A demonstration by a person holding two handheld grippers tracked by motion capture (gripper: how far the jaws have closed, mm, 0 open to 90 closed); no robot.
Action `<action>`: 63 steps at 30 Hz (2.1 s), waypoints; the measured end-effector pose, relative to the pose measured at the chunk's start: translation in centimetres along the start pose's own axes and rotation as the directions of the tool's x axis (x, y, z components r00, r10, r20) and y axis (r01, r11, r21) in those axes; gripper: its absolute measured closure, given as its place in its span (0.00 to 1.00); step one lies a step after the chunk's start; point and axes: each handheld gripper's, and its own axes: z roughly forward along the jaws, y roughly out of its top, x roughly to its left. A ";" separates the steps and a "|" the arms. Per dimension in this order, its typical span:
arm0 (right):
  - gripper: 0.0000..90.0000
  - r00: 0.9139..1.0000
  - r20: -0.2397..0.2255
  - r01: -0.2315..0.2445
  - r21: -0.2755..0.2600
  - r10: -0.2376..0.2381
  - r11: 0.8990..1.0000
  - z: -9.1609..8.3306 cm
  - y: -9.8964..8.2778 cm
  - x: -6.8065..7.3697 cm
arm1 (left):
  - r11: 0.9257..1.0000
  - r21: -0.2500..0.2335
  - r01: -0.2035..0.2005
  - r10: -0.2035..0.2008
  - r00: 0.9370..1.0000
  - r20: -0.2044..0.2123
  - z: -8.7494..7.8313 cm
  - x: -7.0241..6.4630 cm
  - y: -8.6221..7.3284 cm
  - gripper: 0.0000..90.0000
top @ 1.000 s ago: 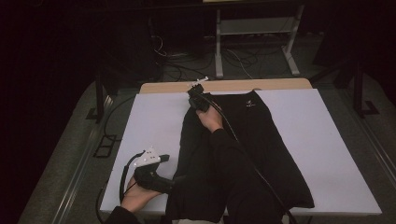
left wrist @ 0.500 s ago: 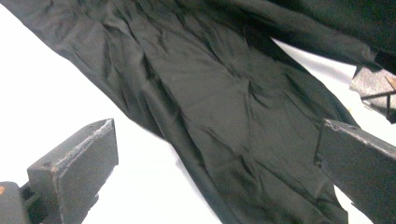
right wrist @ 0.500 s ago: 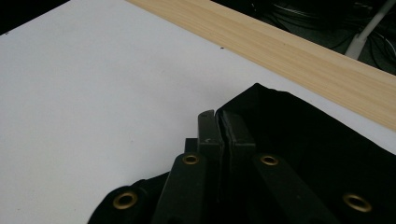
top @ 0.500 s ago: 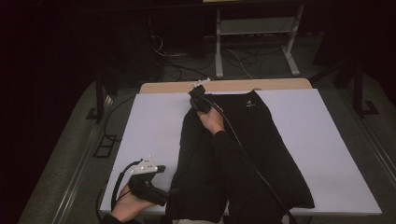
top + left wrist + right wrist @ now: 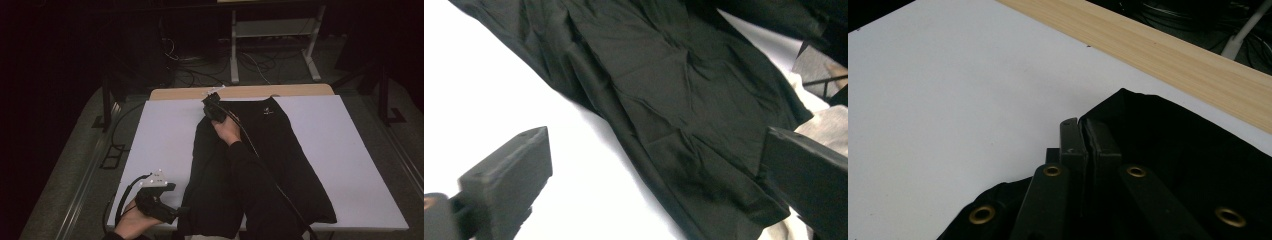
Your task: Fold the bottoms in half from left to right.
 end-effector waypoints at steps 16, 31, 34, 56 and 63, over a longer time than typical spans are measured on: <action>0.96 1.000 -0.004 -0.003 -0.007 0.003 1.000 -0.2 -0.1 -0.1 | 0.995 0.094 -0.013 0.003 0.994 0.113 0.5 1.3 -0.9 0.27; 0.96 1.000 -0.007 0.010 -0.017 -0.010 1.000 -0.4 0.0 0.0 | 0.982 0.169 -0.083 0.047 0.977 0.209 1.3 0.8 -0.8 0.75; 0.96 1.000 -0.008 0.007 -0.015 -0.007 1.000 -0.5 0.0 0.0 | 0.982 0.175 -0.072 0.039 0.981 0.190 1.3 0.8 -0.8 0.83; 0.96 1.000 -0.010 -0.017 -0.022 0.016 1.000 -2.5 1.0 -1.8 | 0.981 0.166 -0.104 0.079 0.985 0.154 0.9 0.0 0.6 0.99; 0.96 1.000 -0.002 -0.031 -0.019 0.031 0.999 -3.7 1.4 -3.5 | 0.979 0.155 -0.132 0.101 0.976 0.194 0.9 -1.3 1.8 0.99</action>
